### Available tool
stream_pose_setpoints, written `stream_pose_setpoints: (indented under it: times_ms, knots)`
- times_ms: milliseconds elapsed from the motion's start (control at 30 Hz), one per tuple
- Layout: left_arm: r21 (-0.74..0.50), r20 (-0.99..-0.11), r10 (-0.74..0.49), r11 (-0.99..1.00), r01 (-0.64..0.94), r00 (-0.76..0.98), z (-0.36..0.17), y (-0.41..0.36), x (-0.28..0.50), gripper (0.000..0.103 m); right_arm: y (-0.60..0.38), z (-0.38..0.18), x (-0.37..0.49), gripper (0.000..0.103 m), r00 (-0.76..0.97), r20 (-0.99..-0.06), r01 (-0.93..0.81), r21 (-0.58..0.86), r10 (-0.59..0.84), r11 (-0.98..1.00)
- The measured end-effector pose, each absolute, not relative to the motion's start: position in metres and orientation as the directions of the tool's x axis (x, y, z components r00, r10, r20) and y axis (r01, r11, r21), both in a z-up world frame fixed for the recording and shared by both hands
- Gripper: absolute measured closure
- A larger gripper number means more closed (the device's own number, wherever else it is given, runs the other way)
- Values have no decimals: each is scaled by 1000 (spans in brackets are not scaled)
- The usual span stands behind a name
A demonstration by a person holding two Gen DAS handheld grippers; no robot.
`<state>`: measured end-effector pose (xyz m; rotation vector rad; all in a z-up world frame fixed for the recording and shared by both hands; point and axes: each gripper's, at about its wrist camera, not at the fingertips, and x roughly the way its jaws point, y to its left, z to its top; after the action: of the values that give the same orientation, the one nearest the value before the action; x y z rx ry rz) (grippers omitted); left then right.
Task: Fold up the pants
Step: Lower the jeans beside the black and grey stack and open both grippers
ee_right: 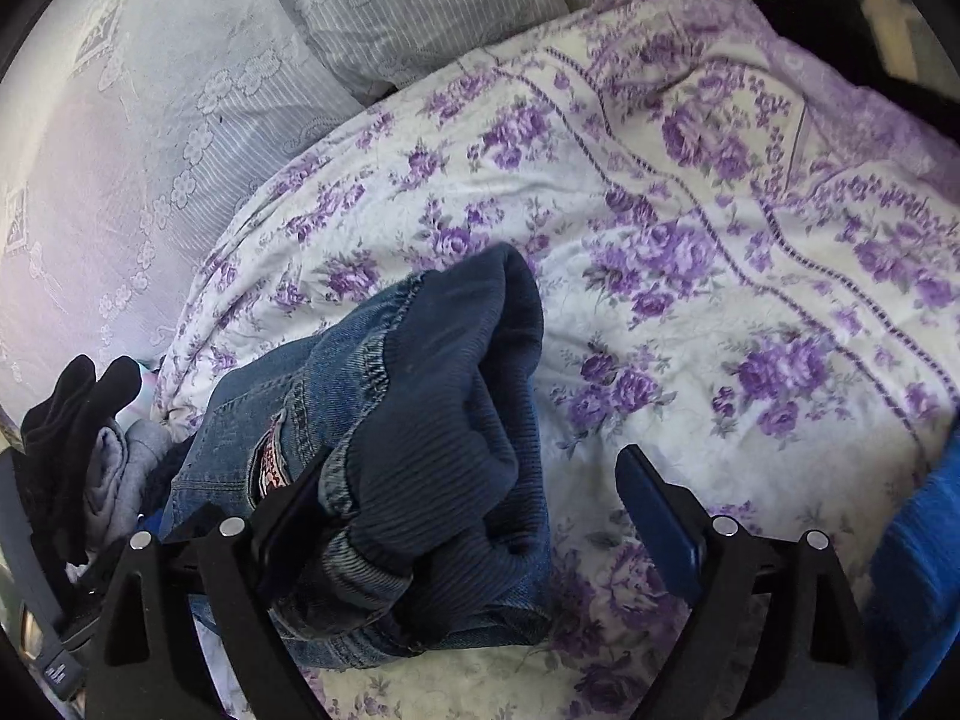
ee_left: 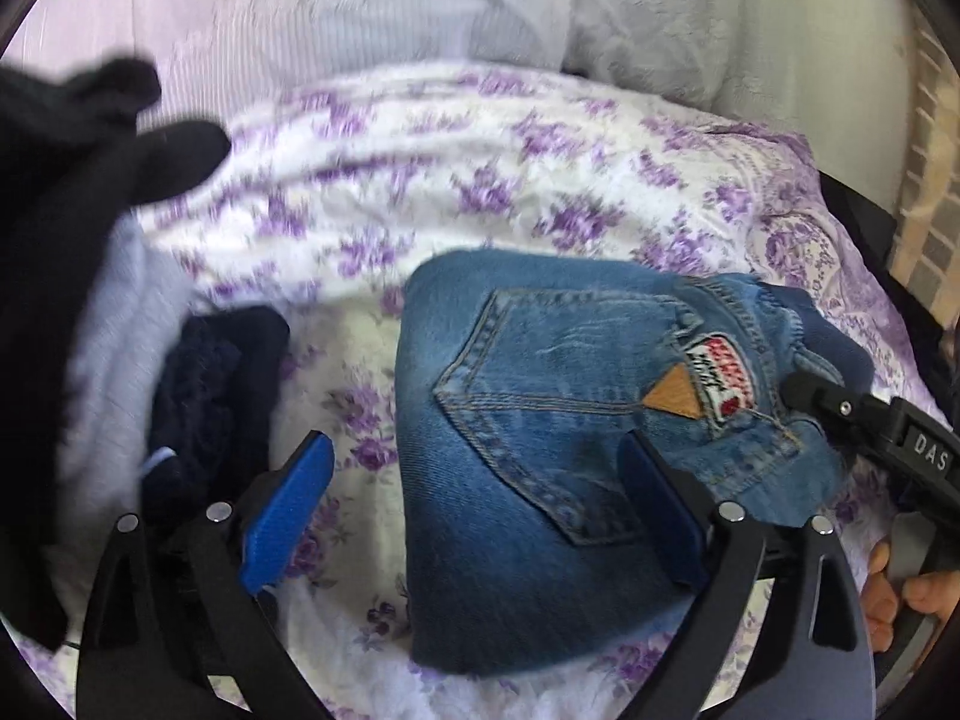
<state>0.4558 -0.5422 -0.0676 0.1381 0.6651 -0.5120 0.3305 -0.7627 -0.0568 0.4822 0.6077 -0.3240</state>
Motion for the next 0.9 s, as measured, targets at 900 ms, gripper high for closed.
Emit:
stream_pose_setpoints:
  times_ms: [900]
  knots:
    - [20,-531,-406,872,490,744,8,-407,274,5,-624,-31,168,10,763,-602,472,269,-236,839]
